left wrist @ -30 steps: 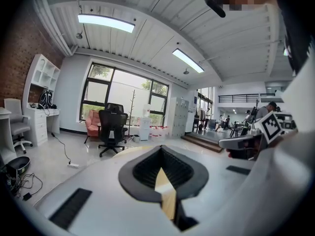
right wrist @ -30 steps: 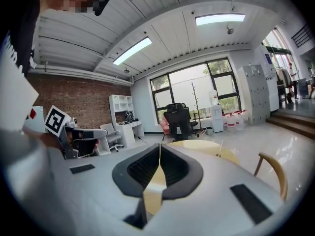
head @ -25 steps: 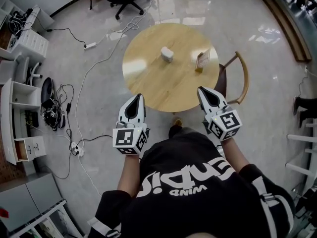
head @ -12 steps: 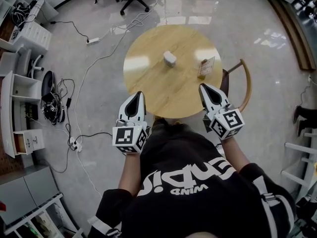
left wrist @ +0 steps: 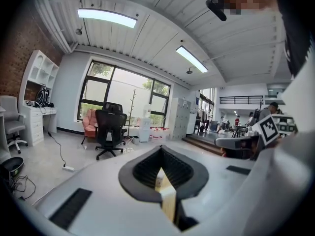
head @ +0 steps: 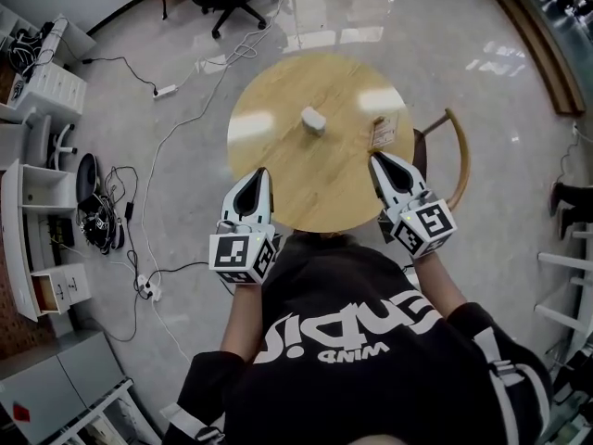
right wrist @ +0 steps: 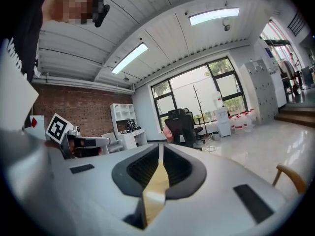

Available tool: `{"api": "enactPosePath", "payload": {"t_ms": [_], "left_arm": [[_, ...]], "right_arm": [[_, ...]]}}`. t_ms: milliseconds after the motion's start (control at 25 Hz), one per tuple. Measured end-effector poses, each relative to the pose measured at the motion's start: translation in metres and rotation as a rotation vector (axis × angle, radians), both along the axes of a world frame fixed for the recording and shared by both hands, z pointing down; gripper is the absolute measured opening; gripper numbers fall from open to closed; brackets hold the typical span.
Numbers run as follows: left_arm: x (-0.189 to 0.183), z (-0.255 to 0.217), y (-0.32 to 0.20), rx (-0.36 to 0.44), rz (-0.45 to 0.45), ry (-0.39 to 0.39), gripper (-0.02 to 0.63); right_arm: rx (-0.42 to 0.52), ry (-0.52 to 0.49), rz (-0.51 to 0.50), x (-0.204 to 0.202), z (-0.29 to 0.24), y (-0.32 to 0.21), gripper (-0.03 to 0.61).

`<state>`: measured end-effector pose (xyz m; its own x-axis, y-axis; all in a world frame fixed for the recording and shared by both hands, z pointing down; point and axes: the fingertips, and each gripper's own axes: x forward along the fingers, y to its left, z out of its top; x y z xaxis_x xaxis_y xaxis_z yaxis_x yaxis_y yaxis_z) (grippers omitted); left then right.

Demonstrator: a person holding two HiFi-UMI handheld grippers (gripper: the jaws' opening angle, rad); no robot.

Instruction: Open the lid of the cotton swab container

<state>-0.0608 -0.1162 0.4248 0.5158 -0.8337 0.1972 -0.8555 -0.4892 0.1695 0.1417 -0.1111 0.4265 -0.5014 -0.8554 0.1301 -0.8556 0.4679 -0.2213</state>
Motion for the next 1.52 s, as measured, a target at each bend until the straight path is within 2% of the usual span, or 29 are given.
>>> {"api": "enactPosePath", "payload": {"t_ms": [240, 360, 520, 600, 680, 800, 1120, 1520], "left_arm": [[0.008, 0.005, -0.015, -0.004, 0.036, 0.002, 0.008], [0.009, 0.006, -0.021, -0.006, 0.049, 0.001, 0.008], [0.006, 0.007, -0.028, -0.004, 0.056, 0.0, 0.008], [0.006, 0.006, -0.033, -0.003, 0.059, 0.001, 0.008], [0.005, 0.005, -0.036, -0.002, 0.061, 0.001, 0.008], [0.005, 0.005, -0.04, -0.003, 0.063, -0.001, 0.008], [0.003, 0.008, -0.048, -0.013, 0.068, 0.003, 0.008], [-0.001, 0.016, -0.058, -0.032, 0.074, 0.002, 0.008]], "right_arm": [[-0.005, 0.021, -0.001, 0.0, 0.006, -0.012, 0.008], [0.0, 0.024, -0.012, -0.005, 0.006, -0.017, 0.06], [-0.001, 0.025, -0.023, -0.011, 0.009, -0.026, 0.095], [-0.008, 0.024, -0.016, -0.012, 0.011, -0.031, 0.139], [-0.014, 0.027, -0.013, -0.014, 0.013, -0.036, 0.233], [-0.017, 0.045, -0.033, -0.018, 0.019, -0.041, 0.282], [-0.062, 0.075, -0.058, -0.028, 0.045, -0.059, 0.293], [-0.192, 0.18, -0.127, -0.05, 0.122, -0.094, 0.293]]}}
